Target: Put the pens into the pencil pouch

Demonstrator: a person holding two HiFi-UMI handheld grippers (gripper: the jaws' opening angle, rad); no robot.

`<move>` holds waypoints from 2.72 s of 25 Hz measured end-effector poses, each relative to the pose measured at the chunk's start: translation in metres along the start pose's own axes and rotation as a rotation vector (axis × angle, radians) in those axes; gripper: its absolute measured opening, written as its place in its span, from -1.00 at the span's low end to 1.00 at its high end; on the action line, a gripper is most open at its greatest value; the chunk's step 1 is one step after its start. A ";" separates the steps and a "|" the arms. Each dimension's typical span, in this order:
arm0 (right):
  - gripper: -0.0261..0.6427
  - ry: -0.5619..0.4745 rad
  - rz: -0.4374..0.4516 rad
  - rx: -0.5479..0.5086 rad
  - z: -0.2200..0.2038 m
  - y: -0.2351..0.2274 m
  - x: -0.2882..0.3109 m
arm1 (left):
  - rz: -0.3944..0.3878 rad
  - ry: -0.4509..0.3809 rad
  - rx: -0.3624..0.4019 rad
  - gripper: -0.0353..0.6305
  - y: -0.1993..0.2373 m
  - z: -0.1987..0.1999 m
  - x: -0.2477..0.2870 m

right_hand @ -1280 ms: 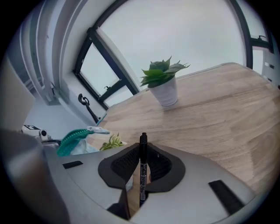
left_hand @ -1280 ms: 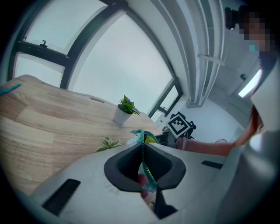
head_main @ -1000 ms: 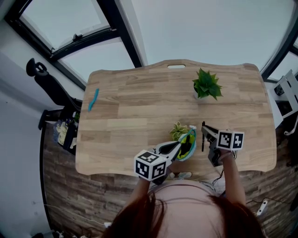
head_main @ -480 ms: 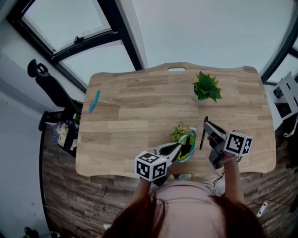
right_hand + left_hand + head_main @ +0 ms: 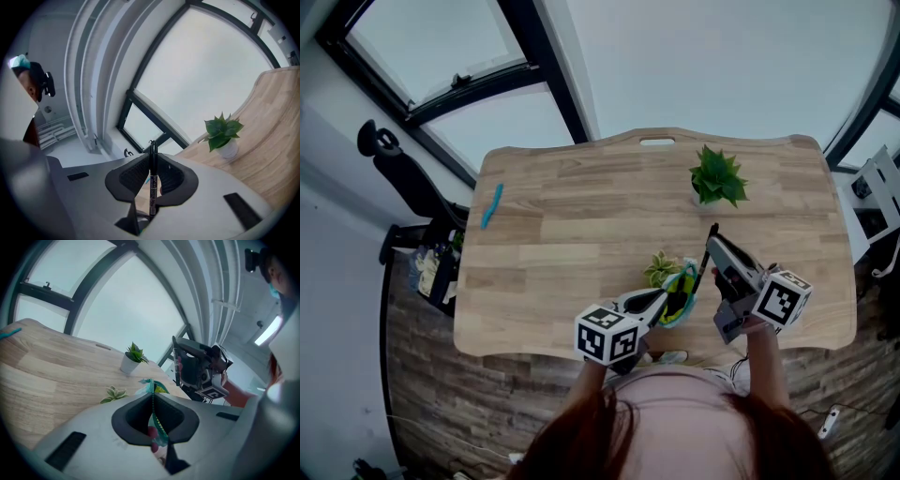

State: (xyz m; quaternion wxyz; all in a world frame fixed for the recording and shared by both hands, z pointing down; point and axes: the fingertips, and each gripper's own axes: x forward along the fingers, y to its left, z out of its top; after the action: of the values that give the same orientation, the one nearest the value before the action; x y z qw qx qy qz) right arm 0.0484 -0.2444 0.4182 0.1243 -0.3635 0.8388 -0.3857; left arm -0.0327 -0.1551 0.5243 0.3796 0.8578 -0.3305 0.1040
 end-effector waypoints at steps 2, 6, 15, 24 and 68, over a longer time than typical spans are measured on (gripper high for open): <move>-0.78 -0.010 0.017 -0.042 -0.003 0.007 0.002 | 0.000 -0.001 0.000 -0.86 0.000 0.000 0.000; -0.78 -0.012 0.086 -0.116 -0.016 0.018 0.005 | 0.000 -0.004 -0.003 -0.86 -0.001 -0.001 0.001; -0.78 0.040 0.116 -0.289 -0.052 0.022 0.001 | 0.006 -0.013 -0.003 -0.86 -0.001 -0.001 0.000; -0.78 0.140 0.089 -0.426 -0.084 0.015 -0.007 | 0.011 -0.022 -0.014 -0.86 -0.001 0.000 0.000; -0.89 0.117 -0.106 -0.423 -0.064 -0.006 -0.048 | 0.075 -0.124 0.024 -0.61 -0.011 0.002 -0.011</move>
State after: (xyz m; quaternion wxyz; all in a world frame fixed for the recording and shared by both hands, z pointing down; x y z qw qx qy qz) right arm 0.0542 -0.1776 0.4618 -0.0240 -0.4020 0.8865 -0.2278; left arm -0.0348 -0.1456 0.5120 0.3440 0.8540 -0.3841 0.0688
